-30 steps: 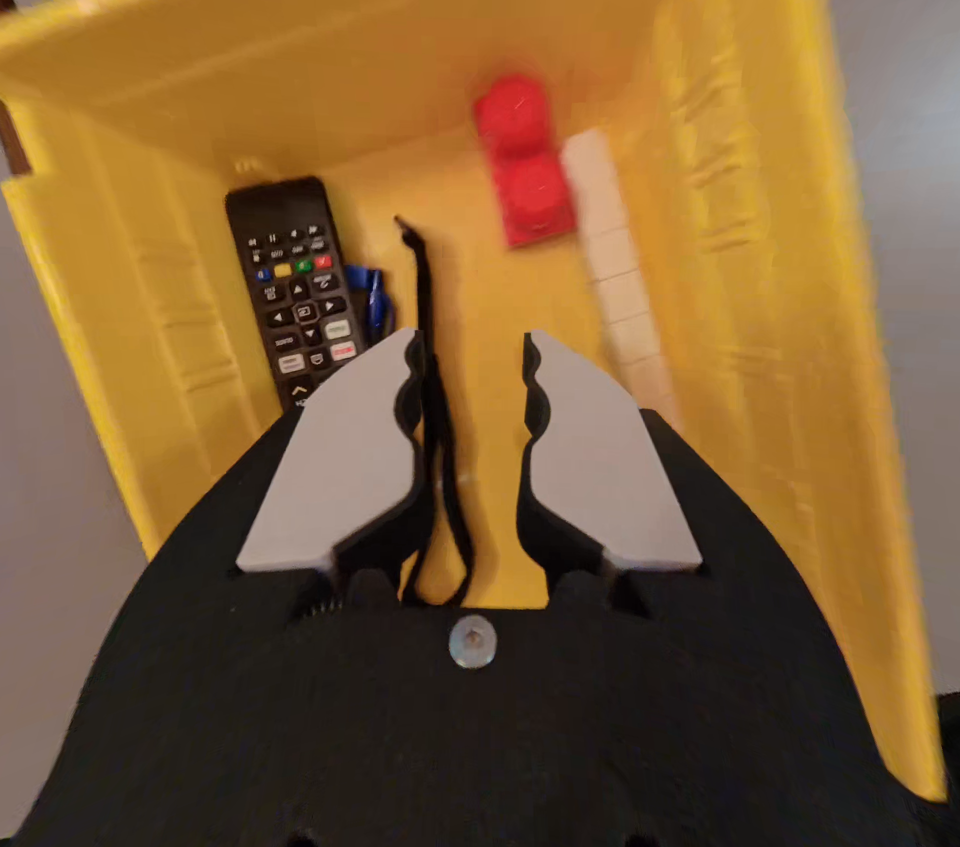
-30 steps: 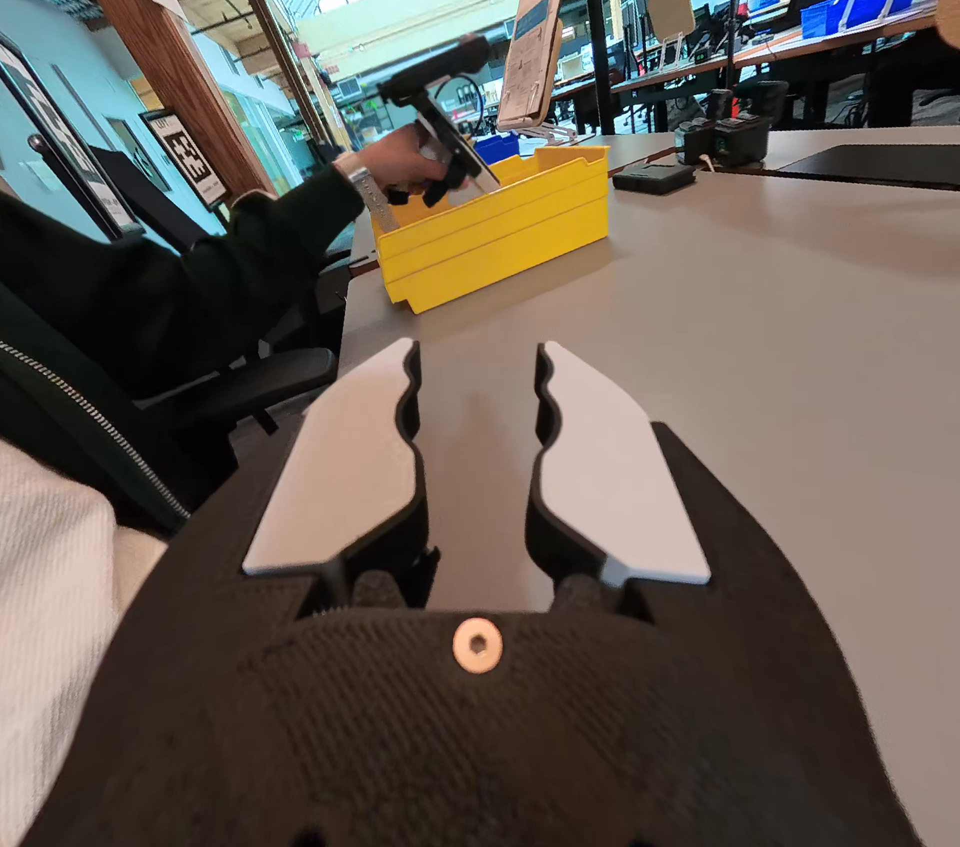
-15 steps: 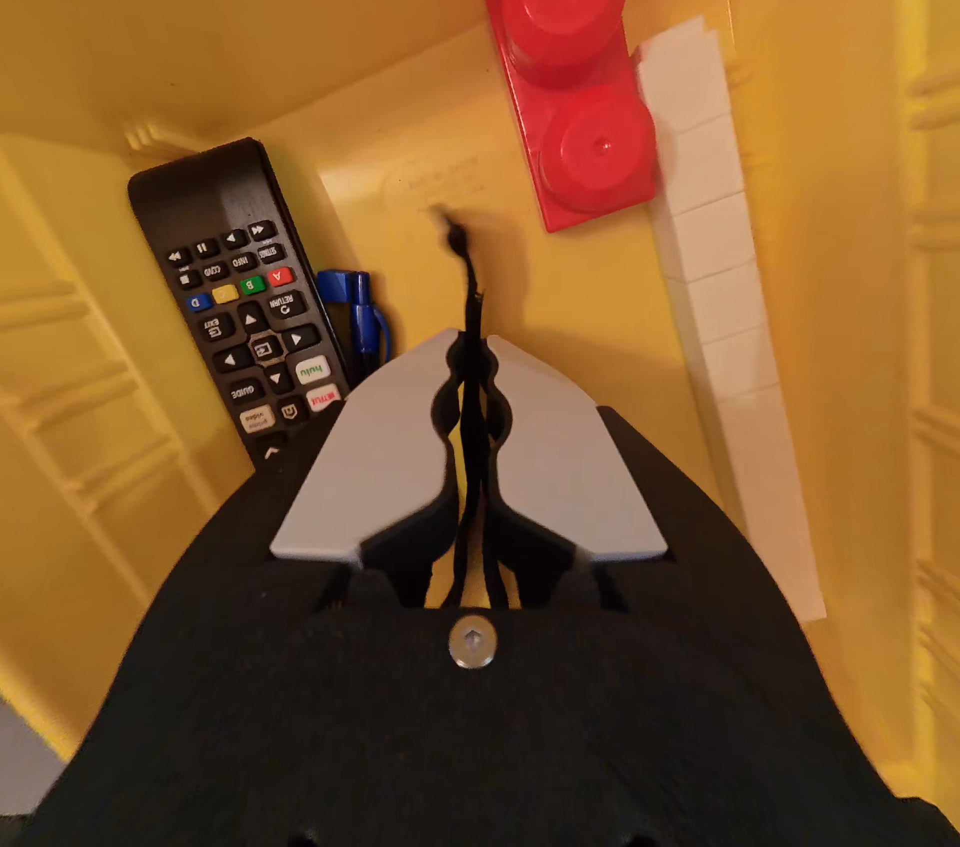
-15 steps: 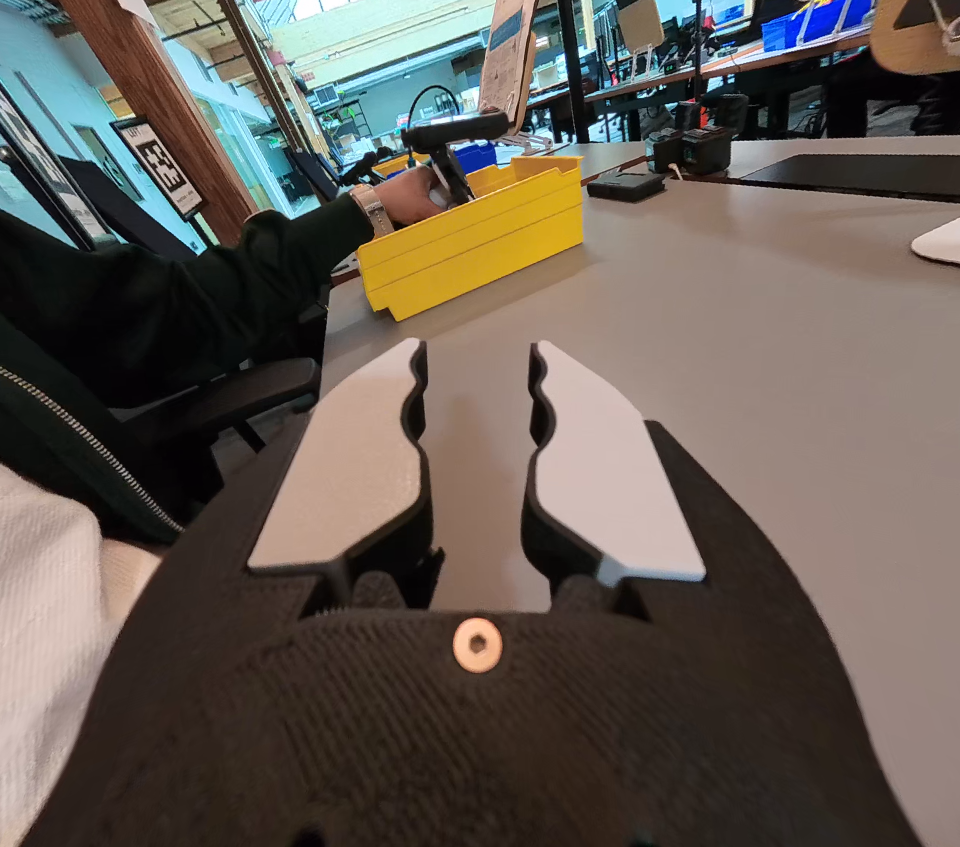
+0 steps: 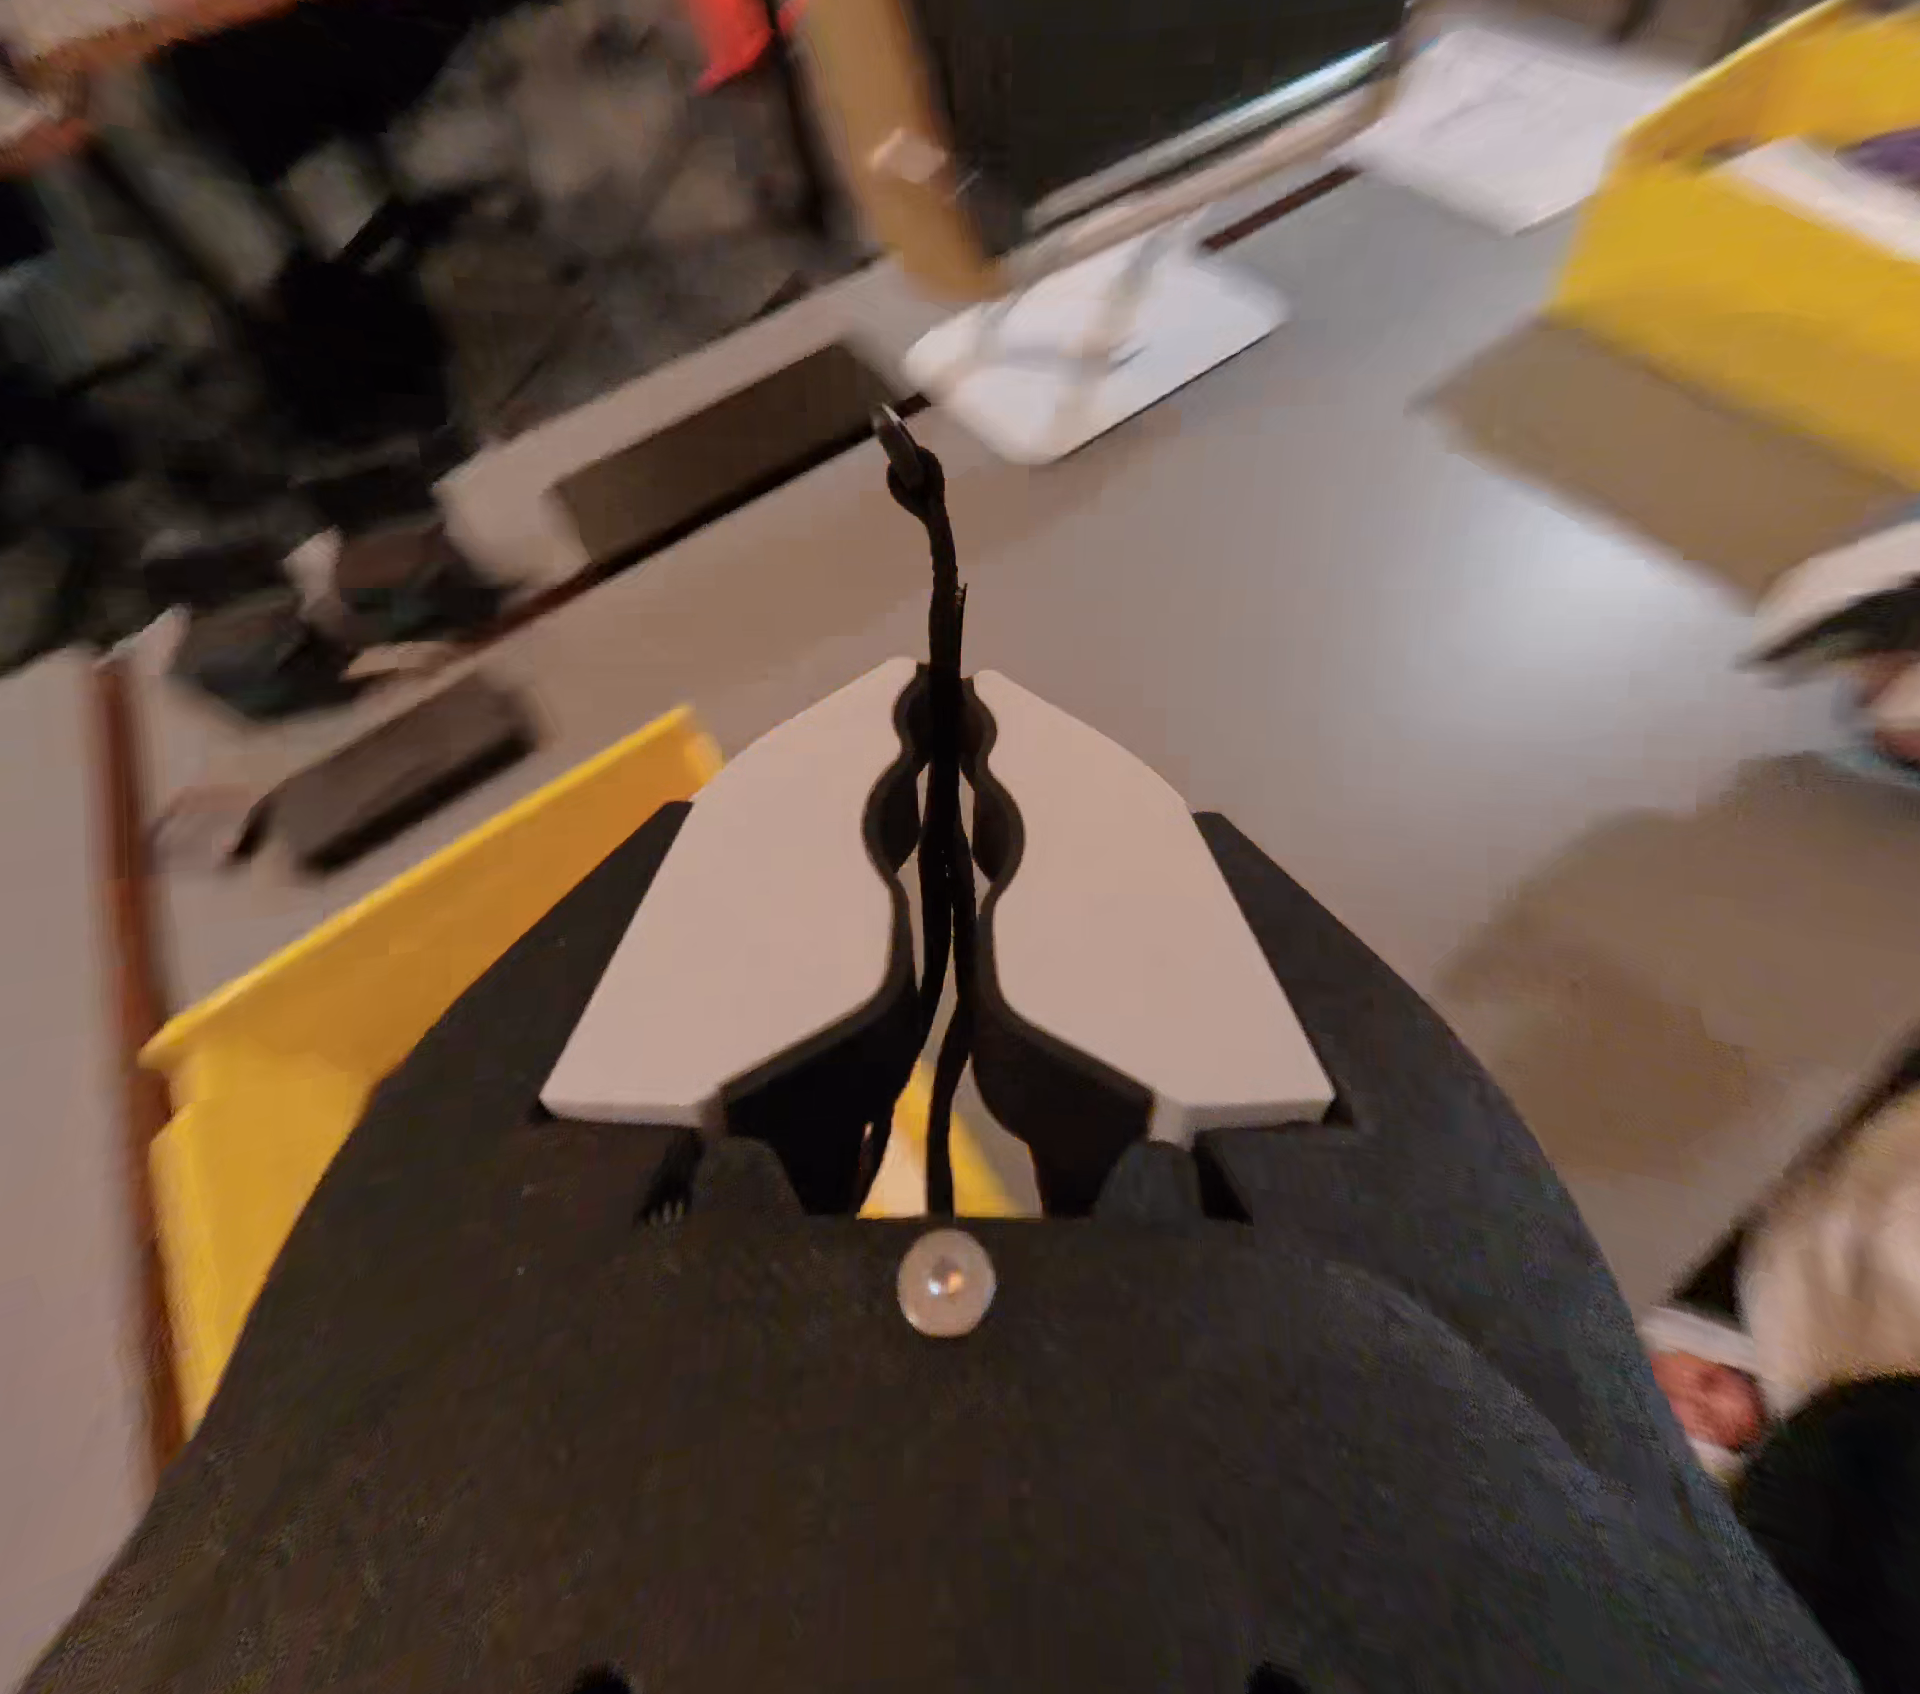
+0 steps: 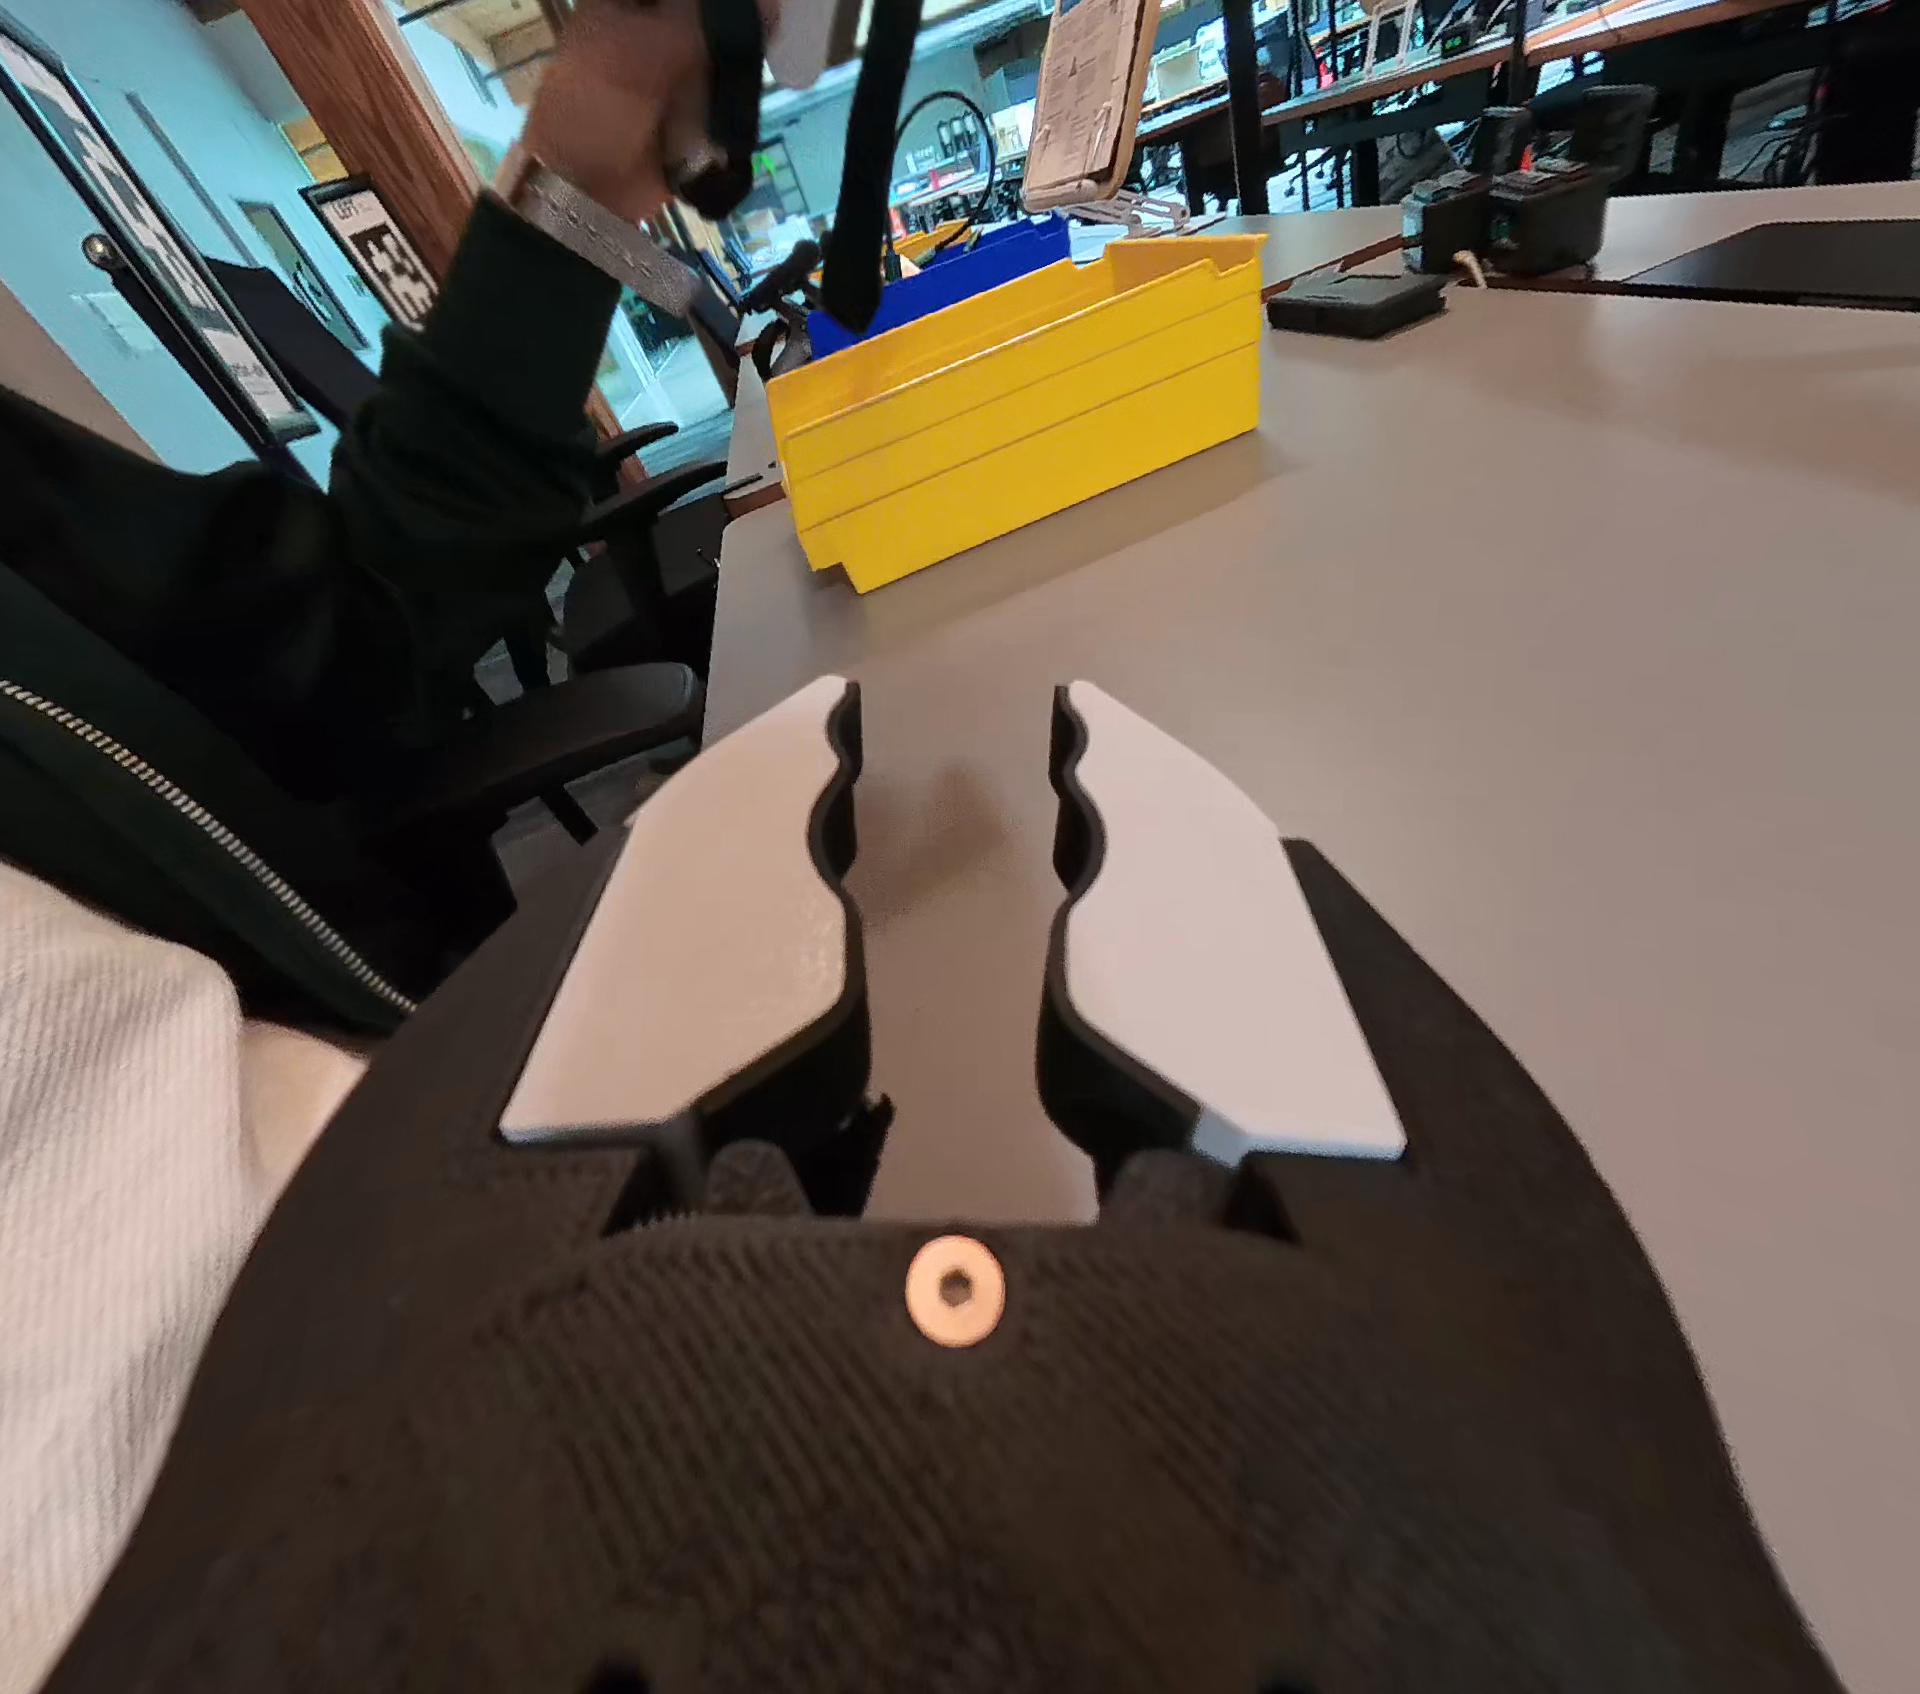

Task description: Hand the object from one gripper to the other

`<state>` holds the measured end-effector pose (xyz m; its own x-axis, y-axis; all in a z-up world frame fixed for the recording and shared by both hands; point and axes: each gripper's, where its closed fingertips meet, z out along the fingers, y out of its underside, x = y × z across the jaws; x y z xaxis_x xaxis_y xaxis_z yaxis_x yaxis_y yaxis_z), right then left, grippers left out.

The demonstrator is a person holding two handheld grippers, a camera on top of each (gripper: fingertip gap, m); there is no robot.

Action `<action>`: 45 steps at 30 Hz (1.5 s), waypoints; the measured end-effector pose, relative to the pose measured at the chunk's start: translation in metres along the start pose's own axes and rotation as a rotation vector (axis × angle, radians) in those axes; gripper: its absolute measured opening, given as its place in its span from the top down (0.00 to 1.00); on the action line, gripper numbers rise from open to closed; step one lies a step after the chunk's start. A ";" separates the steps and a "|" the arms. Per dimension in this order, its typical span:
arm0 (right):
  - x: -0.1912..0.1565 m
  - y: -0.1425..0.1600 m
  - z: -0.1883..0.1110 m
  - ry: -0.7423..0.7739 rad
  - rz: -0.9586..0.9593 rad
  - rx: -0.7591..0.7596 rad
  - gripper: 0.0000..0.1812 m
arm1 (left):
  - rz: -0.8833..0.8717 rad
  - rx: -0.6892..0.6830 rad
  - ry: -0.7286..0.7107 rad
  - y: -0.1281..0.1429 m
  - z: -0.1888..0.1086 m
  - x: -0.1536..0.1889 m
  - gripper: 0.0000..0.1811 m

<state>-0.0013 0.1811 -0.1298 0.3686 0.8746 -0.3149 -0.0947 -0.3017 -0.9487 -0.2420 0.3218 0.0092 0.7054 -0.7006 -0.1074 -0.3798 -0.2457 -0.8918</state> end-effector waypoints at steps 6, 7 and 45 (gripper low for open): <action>-0.006 0.009 0.004 0.003 -0.082 -0.058 0.81 | 0.097 0.240 0.431 -0.054 0.004 0.120 0.97; -0.006 0.010 0.004 0.006 -0.090 -0.064 0.81 | 0.077 0.270 0.520 -0.061 0.006 0.138 0.97; -0.007 -0.042 -0.037 0.001 -0.162 0.181 0.97 | -0.169 0.338 0.943 0.018 0.112 0.312 0.54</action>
<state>0.0339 0.1732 -0.0868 0.3934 0.9056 -0.1584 -0.1981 -0.0848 -0.9765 0.0381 0.1741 -0.0892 -0.0810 -0.9532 0.2913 -0.0265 -0.2901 -0.9566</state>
